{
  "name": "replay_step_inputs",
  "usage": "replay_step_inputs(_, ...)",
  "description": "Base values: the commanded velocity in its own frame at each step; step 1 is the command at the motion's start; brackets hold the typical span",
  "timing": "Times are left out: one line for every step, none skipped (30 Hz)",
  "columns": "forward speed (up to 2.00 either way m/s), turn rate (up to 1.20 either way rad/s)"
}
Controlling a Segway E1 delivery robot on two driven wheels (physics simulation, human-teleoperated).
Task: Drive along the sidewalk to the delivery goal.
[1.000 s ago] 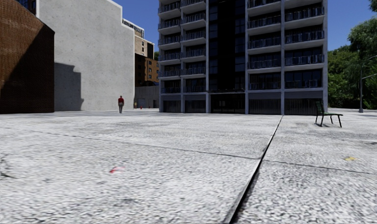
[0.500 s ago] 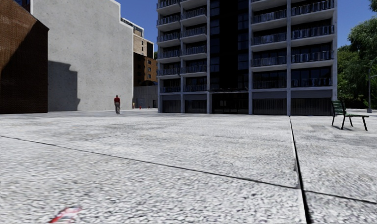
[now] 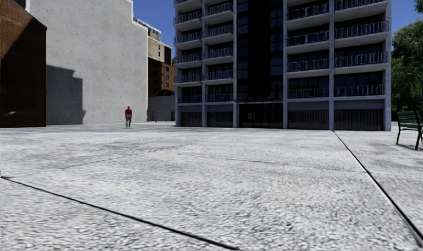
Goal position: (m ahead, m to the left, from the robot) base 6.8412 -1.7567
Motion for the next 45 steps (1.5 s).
replay_step_inputs(2.00,0.00)
replay_step_inputs(2.00,0.00)
replay_step_inputs(2.00,0.00)
replay_step_inputs(2.00,0.00)
replay_step_inputs(2.00,0.00)
replay_step_inputs(2.00,0.00)
replay_step_inputs(2.00,0.00)
replay_step_inputs(2.00,0.00)
replay_step_inputs(2.00,0.00)
replay_step_inputs(2.00,0.00)
replay_step_inputs(2.00,0.00)
replay_step_inputs(2.00,0.00)
replay_step_inputs(2.00,-0.68)
replay_step_inputs(2.00,-0.68)
replay_step_inputs(2.00,-0.94)
replay_step_inputs(2.00,-1.20)
replay_step_inputs(2.00,-1.20)
replay_step_inputs(2.00,-0.73)
replay_step_inputs(2.00,-0.73)
replay_step_inputs(2.00,-0.01)
replay_step_inputs(2.00,-0.01)
replay_step_inputs(2.00,0.00)
replay_step_inputs(2.00,0.00)
replay_step_inputs(2.00,0.00)
replay_step_inputs(2.00,0.00)
replay_step_inputs(2.00,0.00)
replay_step_inputs(2.00,0.00)
replay_step_inputs(2.00,0.00)
replay_step_inputs(2.00,0.00)
replay_step_inputs(2.00,0.00)
replay_step_inputs(2.00,0.00)
replay_step_inputs(2.00,0.00)
replay_step_inputs(2.00,0.00)
replay_step_inputs(2.00,0.00)
replay_step_inputs(2.00,0.00)
replay_step_inputs(2.00,0.00)
replay_step_inputs(2.00,0.00)
replay_step_inputs(2.00,-0.06)
replay_step_inputs(2.00,-0.82)
replay_step_inputs(2.00,-1.20)
replay_step_inputs(2.00,-1.20)
replay_step_inputs(2.00,-1.20)
replay_step_inputs(2.00,-1.20)
replay_step_inputs(2.00,-1.20)
replay_step_inputs(2.00,-1.20)
